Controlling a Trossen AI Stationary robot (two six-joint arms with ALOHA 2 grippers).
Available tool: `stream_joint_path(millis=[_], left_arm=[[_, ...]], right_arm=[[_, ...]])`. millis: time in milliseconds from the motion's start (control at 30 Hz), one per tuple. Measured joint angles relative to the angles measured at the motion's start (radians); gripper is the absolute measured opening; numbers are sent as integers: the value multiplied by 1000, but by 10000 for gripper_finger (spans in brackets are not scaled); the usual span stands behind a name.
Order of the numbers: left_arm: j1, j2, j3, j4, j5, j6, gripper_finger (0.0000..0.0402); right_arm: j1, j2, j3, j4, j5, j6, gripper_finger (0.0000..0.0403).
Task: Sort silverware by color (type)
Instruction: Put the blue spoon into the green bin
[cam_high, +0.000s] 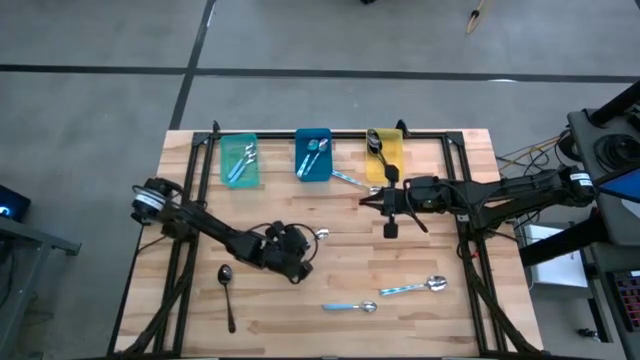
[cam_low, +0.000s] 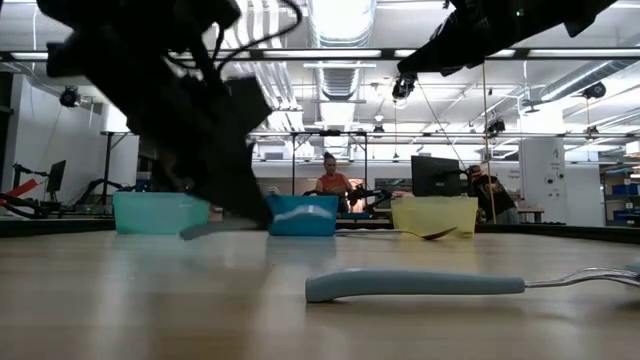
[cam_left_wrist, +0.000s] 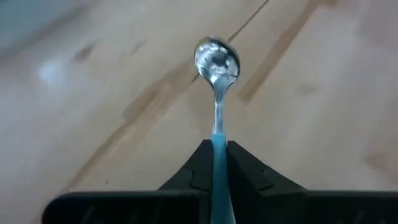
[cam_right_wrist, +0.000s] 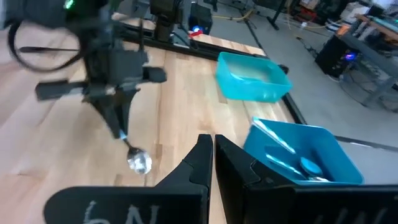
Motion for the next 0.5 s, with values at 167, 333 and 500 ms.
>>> stream_joint_path(millis=[167, 333, 500], left_arm=[[0, -79, 0, 3, -12, 72, 8], [0, -185, 1, 19, -11, 181, 5], [-1, -246, 2, 16, 27, 267, 3]], right_arm=[[0, 0, -1, -4, -18, 0, 9], [0, 0, -1, -1, -42, -5, 9], [0, 0, -1, 1, -44, -8, 9]])
